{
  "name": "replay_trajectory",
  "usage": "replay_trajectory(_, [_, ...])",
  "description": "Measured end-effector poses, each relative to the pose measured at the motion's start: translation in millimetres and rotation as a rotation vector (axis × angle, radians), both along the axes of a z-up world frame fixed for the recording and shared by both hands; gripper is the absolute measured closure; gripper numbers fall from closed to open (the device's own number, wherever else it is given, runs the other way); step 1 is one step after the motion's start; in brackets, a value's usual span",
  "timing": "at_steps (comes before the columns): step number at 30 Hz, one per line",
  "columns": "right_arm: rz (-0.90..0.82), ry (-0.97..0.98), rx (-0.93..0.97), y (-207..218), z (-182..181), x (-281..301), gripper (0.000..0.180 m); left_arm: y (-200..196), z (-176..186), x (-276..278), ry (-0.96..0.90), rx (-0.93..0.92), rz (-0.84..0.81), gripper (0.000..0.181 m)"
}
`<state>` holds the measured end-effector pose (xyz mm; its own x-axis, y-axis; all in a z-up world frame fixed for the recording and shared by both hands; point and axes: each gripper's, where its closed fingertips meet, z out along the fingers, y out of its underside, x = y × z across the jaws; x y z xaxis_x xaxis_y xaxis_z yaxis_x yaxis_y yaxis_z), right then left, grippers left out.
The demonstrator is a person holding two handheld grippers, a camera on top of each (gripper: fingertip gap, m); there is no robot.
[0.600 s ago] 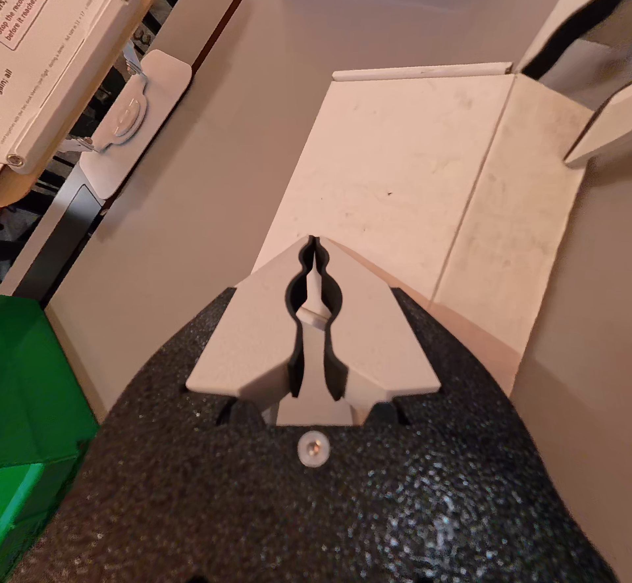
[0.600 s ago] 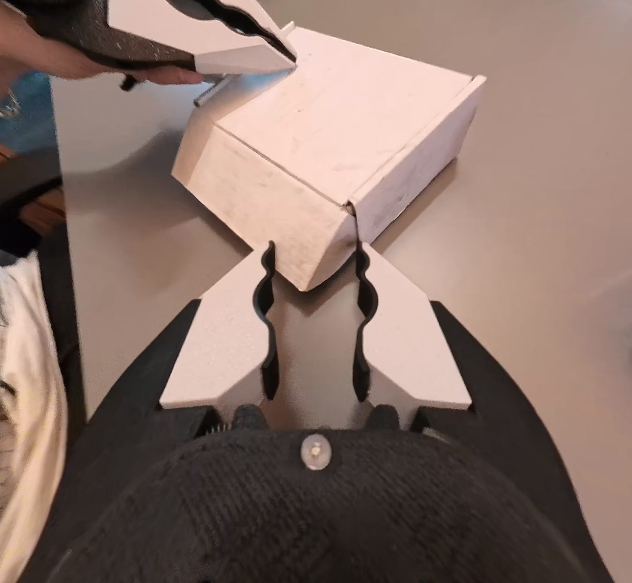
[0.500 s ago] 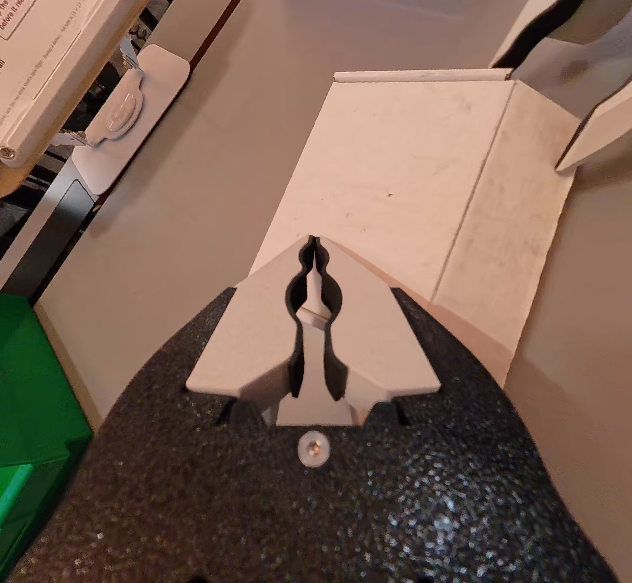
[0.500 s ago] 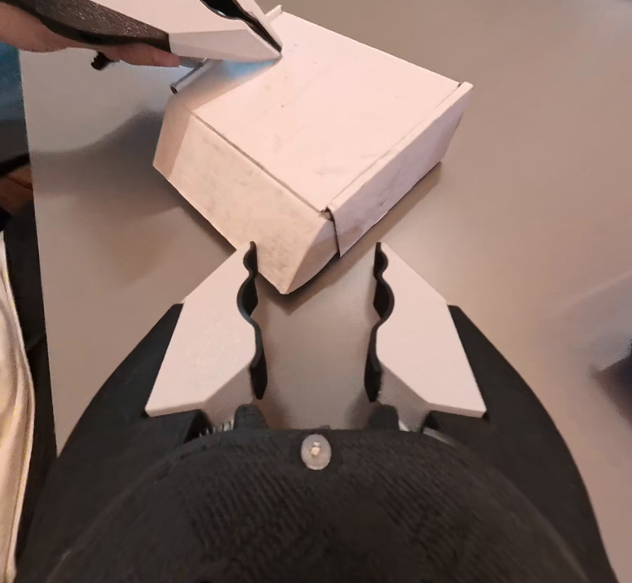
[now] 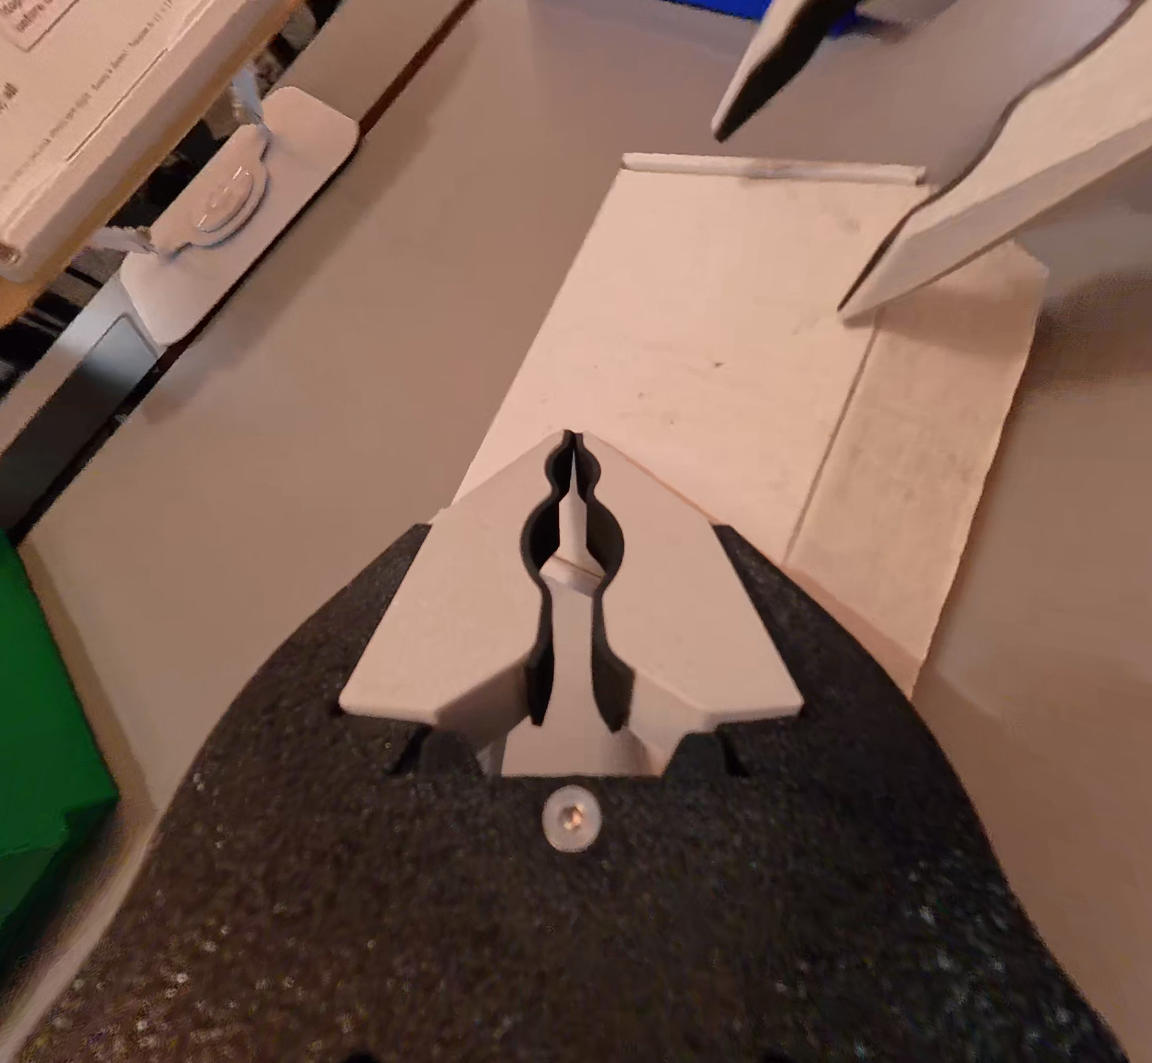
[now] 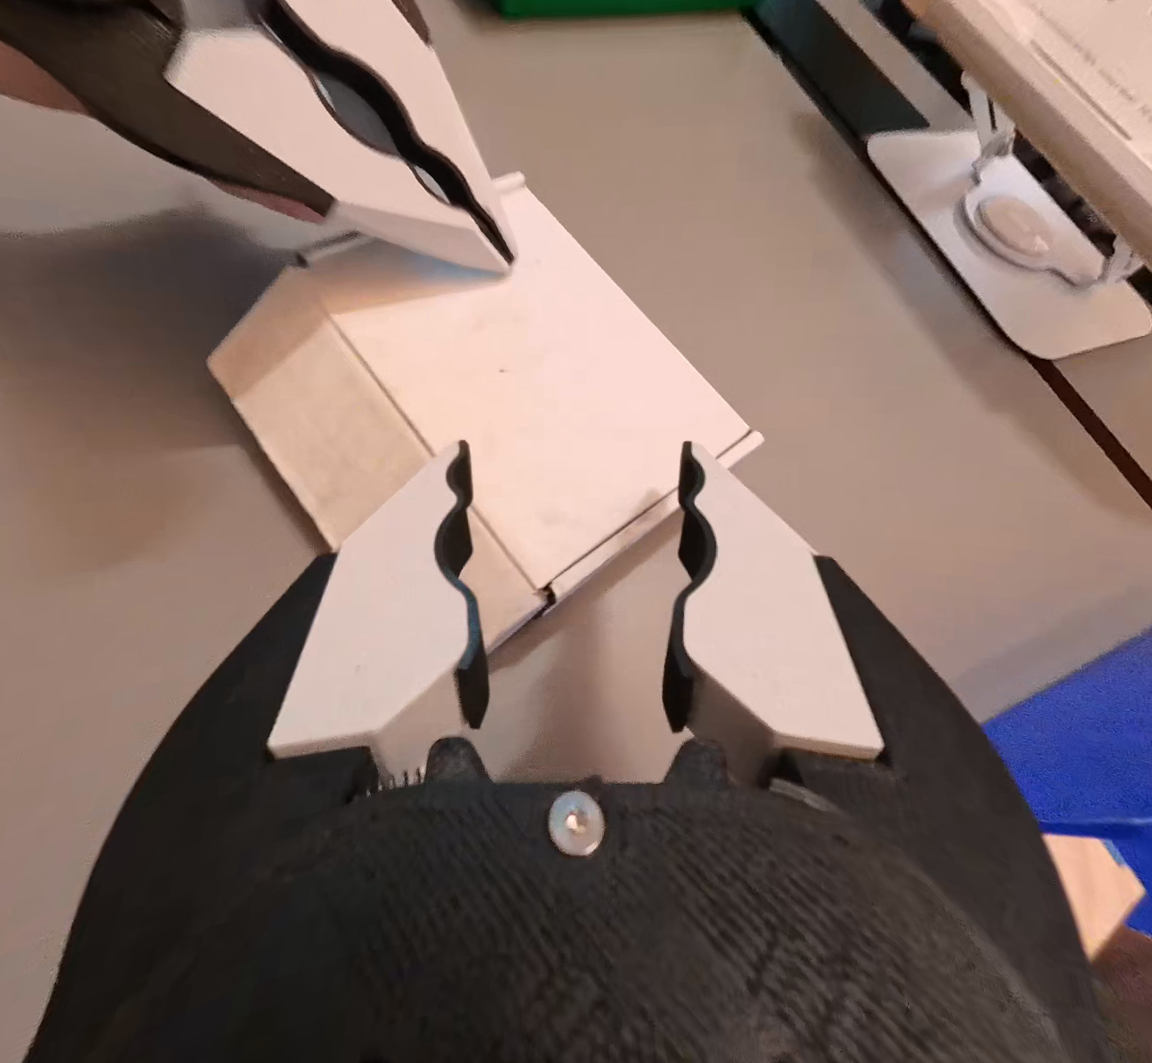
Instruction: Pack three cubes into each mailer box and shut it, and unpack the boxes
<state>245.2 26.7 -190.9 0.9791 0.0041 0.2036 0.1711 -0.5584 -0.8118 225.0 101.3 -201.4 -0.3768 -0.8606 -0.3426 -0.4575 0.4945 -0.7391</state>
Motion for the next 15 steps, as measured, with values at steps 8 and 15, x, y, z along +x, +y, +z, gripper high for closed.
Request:
replay_trajectory(8, [-0.122, -0.185, -0.063, 16.3, 19.0, 38.2, 0.149, -1.6, 0.7, -77.8, -0.121, 0.081, -0.119, 0.146])
replay_trajectory(15, [-0.089, -0.295, -0.281, 26.2, -11.9, 41.5, 0.180, -23.5, -39.9, -114.4, -0.125, 0.241, -0.119, 0.146])
